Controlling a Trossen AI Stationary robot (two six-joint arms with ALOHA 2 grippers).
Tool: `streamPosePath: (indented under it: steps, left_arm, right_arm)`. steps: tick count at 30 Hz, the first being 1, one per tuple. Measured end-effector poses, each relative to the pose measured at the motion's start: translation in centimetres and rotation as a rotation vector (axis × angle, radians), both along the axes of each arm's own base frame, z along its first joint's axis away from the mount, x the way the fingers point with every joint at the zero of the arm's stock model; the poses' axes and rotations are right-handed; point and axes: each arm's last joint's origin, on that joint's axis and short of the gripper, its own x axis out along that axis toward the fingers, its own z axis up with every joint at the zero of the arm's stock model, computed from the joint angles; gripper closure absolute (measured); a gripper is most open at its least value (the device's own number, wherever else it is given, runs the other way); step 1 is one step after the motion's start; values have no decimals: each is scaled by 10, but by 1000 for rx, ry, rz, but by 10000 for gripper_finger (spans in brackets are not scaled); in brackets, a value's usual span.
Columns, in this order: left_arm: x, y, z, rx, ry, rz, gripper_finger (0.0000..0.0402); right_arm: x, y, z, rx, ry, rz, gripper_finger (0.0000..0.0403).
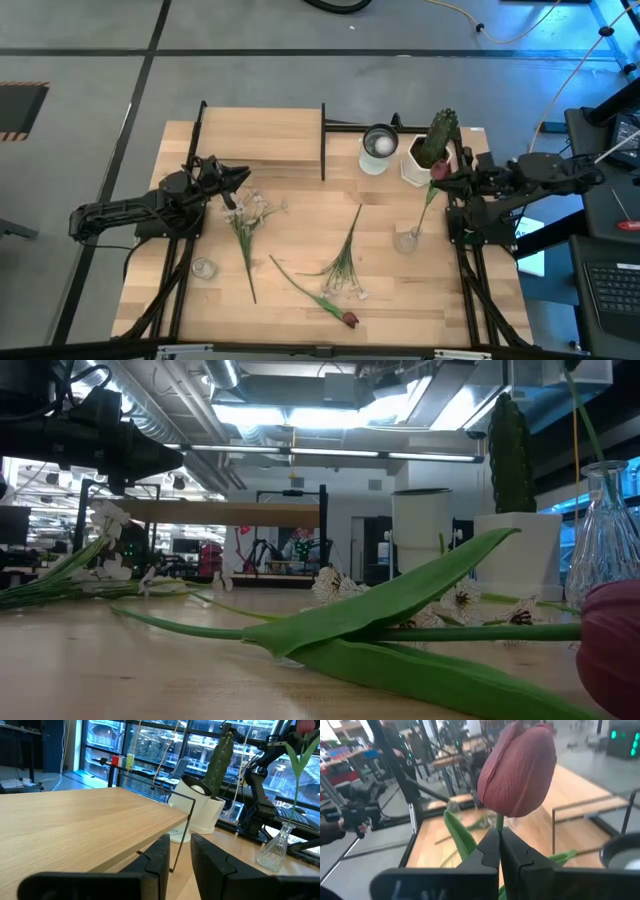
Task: Pick and place flowers into a vace then onto a shelf
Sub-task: Put the right red flower into the right transparent vase
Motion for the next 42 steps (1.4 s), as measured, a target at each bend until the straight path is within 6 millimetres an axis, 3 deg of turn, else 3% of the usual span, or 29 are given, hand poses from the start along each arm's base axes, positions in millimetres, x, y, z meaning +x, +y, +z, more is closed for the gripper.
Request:
streamPosePath:
  steps: [20, 42]
  left_arm:
    - [0, 0, 0, 30, 17, 9, 329]
    - [0, 0, 0, 30, 17, 9, 329]
  right_arm:
    - [30, 11, -36, 66, 414, -49, 403]
    - [34, 13, -36, 111, 419, -70, 331]
